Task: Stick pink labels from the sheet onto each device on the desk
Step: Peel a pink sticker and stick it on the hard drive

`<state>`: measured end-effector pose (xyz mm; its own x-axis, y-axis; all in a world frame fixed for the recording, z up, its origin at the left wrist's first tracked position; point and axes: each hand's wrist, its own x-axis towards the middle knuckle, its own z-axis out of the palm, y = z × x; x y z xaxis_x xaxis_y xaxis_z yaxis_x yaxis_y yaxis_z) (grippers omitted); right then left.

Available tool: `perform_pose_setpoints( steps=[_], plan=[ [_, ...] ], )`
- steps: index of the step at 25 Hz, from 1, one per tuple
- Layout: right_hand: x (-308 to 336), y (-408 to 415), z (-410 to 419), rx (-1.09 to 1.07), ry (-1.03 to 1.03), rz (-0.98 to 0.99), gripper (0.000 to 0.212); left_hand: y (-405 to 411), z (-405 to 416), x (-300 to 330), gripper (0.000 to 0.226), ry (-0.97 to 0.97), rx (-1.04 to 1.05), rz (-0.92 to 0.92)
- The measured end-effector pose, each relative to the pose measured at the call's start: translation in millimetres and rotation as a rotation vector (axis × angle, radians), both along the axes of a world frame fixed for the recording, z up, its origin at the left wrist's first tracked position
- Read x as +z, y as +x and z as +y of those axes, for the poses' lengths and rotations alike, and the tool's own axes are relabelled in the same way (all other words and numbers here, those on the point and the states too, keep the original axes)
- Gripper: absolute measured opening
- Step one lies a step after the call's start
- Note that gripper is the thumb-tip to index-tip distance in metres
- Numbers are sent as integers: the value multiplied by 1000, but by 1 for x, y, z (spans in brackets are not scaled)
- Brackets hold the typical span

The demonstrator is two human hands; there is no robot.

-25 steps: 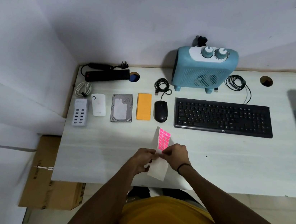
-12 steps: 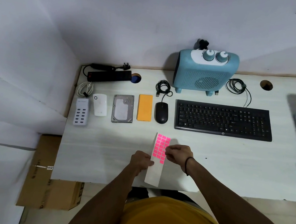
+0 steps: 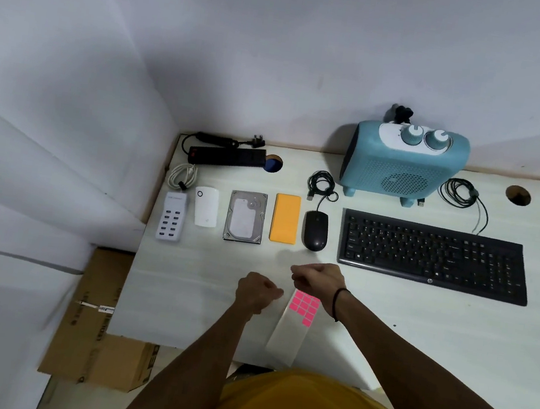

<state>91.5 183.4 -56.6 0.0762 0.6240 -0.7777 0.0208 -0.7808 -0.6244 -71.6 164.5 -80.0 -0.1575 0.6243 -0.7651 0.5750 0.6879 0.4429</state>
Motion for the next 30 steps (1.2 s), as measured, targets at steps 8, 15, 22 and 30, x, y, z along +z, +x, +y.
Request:
perform_pose_setpoints(
  steps=[8,15,22,30],
  plan=[
    [-4,-28,57,66,94,-111,25,-31,60,-1,42,272,90,249],
    [-18,-32,95,79,72,-79,11,-37,130,-15,84,253,70,458],
    [-27,-26,109,59,-25,-20,7,-28,154,-31,109,212,139,472],
    [-16,-22,109,62,-2,-1,10,-22,161,-12,87,209,226,375]
  ],
)
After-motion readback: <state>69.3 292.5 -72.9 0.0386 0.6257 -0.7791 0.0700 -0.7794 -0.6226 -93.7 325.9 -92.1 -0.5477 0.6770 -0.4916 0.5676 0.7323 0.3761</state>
